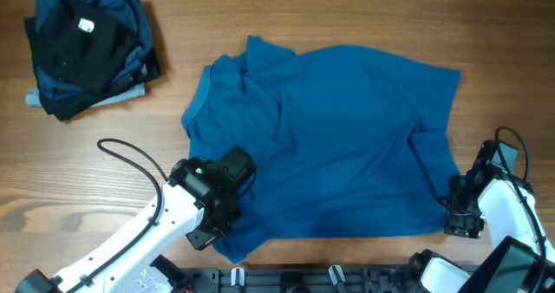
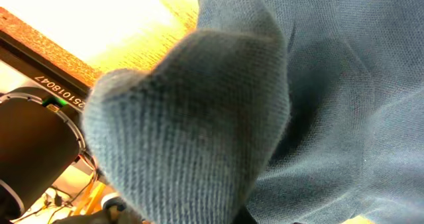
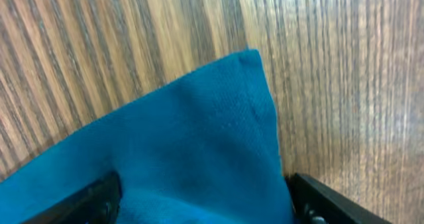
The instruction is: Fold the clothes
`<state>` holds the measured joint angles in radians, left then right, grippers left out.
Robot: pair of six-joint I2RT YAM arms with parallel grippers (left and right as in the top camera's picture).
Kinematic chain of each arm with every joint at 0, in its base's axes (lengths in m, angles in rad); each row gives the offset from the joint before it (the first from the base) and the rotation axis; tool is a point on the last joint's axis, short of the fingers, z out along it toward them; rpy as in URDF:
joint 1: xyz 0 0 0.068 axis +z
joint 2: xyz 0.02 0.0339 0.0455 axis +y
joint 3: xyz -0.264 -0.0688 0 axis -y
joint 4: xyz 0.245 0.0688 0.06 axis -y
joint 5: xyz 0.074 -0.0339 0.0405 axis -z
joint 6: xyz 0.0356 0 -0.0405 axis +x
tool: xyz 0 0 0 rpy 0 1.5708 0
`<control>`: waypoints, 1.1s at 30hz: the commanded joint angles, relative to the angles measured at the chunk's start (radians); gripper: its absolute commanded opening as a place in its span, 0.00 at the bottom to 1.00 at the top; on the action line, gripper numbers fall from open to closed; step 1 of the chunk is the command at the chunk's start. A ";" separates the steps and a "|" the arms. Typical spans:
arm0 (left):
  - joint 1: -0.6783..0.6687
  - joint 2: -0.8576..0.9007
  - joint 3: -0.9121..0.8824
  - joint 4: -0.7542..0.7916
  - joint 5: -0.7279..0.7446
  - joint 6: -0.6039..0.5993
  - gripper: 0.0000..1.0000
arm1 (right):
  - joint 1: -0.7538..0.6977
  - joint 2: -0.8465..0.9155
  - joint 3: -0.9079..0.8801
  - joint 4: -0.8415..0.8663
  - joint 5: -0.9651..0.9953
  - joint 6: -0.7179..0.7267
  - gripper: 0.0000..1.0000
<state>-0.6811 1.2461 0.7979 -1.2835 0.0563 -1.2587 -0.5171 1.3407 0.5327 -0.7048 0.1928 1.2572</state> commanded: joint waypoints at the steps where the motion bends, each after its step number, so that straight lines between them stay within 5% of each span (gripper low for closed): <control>1: 0.005 -0.008 0.016 -0.004 -0.025 -0.002 0.04 | -0.005 0.058 -0.069 0.016 -0.040 -0.001 0.65; 2: 0.005 -0.008 0.016 -0.004 -0.026 -0.002 0.04 | -0.005 0.058 -0.069 0.016 -0.041 -0.001 0.52; 6: 0.005 -0.008 0.016 -0.005 -0.032 -0.002 0.04 | -0.005 0.058 -0.065 -0.005 -0.037 0.000 0.25; 15: 0.005 -0.010 0.174 -0.095 -0.070 0.028 0.04 | -0.005 -0.016 0.225 -0.491 0.026 0.071 0.18; 20: 0.006 -0.010 0.176 -0.075 -0.188 0.027 0.04 | -0.005 -0.055 0.362 -0.526 0.036 0.051 0.15; 25: 0.006 -0.010 0.176 0.039 -0.308 0.027 0.04 | -0.005 -0.055 0.363 -0.467 0.043 -0.048 0.17; 26: 0.006 -0.010 0.176 0.038 -0.308 0.027 0.04 | -0.005 -0.055 0.362 -0.488 0.043 -0.061 0.26; 27: 0.005 -0.010 0.176 0.038 -0.304 0.027 0.04 | -0.005 -0.055 0.357 -0.520 0.034 -0.060 0.49; 33: 0.005 -0.010 0.176 0.038 -0.286 0.028 0.04 | -0.005 -0.055 0.193 -0.509 -0.080 -0.084 0.64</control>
<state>-0.6811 1.2430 0.9588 -1.2449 -0.2062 -1.2354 -0.5190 1.2945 0.8024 -1.2331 0.1574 1.1839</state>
